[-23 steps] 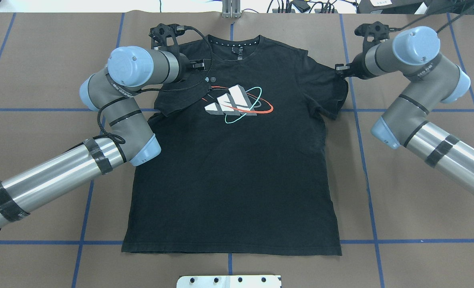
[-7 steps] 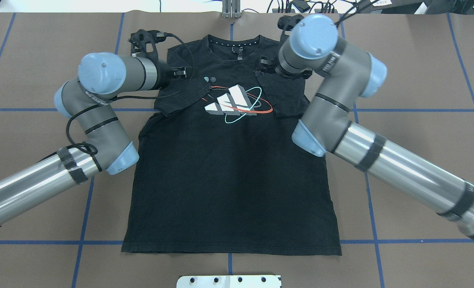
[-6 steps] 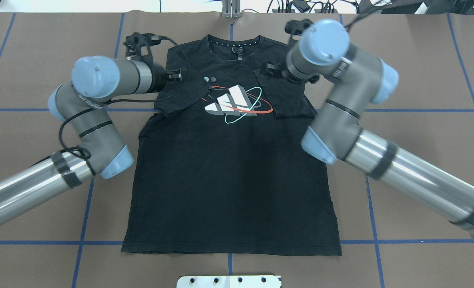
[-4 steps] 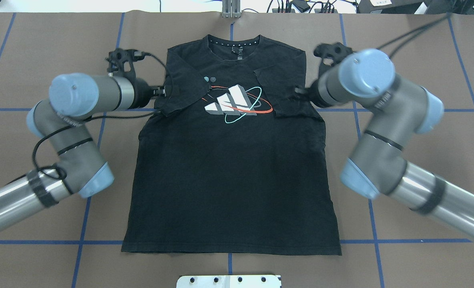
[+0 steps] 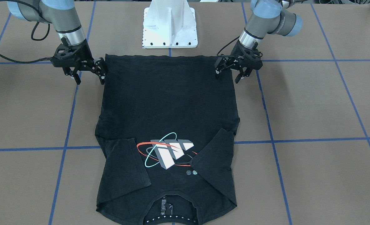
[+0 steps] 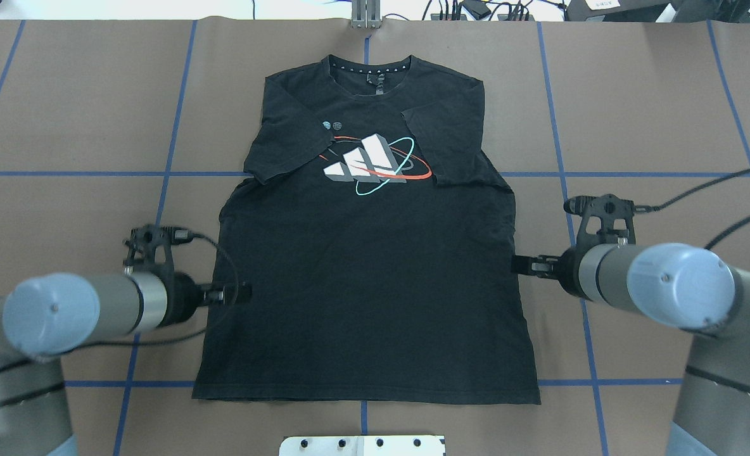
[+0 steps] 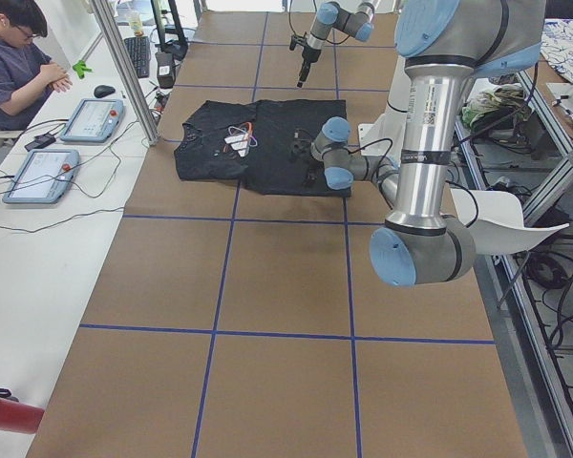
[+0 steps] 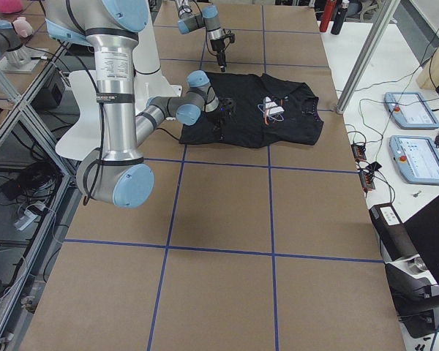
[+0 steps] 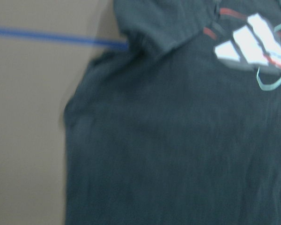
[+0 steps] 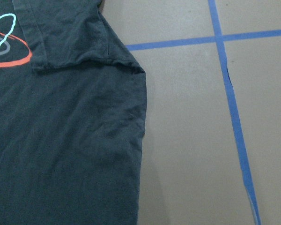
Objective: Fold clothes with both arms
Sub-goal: 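Pull both grippers back toward the shirt hem nearest the robot, then lower both grippers to the hem corners nearest the robot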
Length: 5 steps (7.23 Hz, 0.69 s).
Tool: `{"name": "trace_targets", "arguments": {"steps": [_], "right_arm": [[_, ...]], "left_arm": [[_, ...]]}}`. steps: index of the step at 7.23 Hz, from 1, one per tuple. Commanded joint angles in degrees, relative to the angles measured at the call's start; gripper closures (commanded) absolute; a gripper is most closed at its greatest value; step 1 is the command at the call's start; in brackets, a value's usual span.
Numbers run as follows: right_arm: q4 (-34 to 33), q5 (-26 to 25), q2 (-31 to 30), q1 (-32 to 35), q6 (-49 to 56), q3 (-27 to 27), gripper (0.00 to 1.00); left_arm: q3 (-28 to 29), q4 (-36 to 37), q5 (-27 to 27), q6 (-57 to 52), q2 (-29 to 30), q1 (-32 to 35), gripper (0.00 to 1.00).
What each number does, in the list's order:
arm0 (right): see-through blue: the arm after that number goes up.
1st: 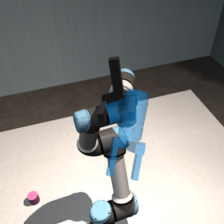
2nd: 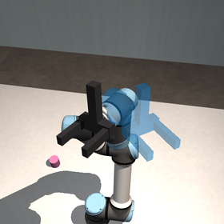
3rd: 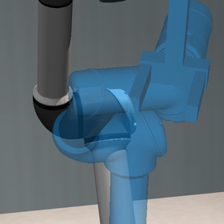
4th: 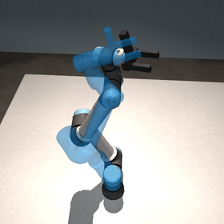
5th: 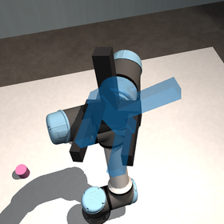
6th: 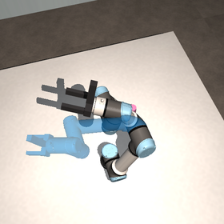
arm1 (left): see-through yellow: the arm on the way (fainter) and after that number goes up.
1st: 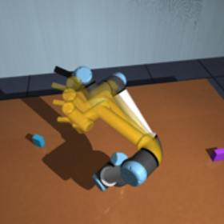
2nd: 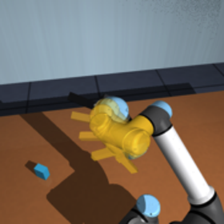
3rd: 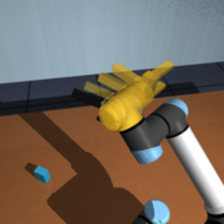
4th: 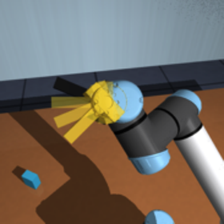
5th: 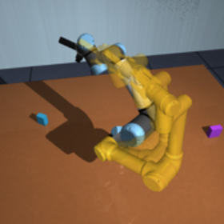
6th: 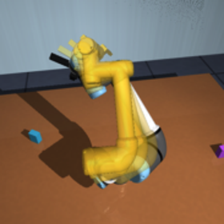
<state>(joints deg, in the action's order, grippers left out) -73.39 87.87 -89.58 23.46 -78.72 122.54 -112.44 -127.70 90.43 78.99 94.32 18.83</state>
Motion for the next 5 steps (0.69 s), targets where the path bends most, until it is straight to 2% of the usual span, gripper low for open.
{"name": "trace_targets", "arguments": {"steps": [1,4,5], "right_arm": [[0.00,-2.35,-4.72,-4.29,-2.57,4.98,0.00],[0.00,-3.40,-4.64,-4.74,-2.67,5.08,0.00],[0.00,-3.40,-4.64,-4.82,-2.67,5.08,0.00]], "left_arm": [[-2.61,0.18,-5.33,6.59,-5.70,-8.78,0.00],[-3.13,0.26,-6.85,10.21,-6.51,-13.29,0.01],[-3.22,0.26,-6.94,10.30,-6.52,-14.08,0.05]]}}
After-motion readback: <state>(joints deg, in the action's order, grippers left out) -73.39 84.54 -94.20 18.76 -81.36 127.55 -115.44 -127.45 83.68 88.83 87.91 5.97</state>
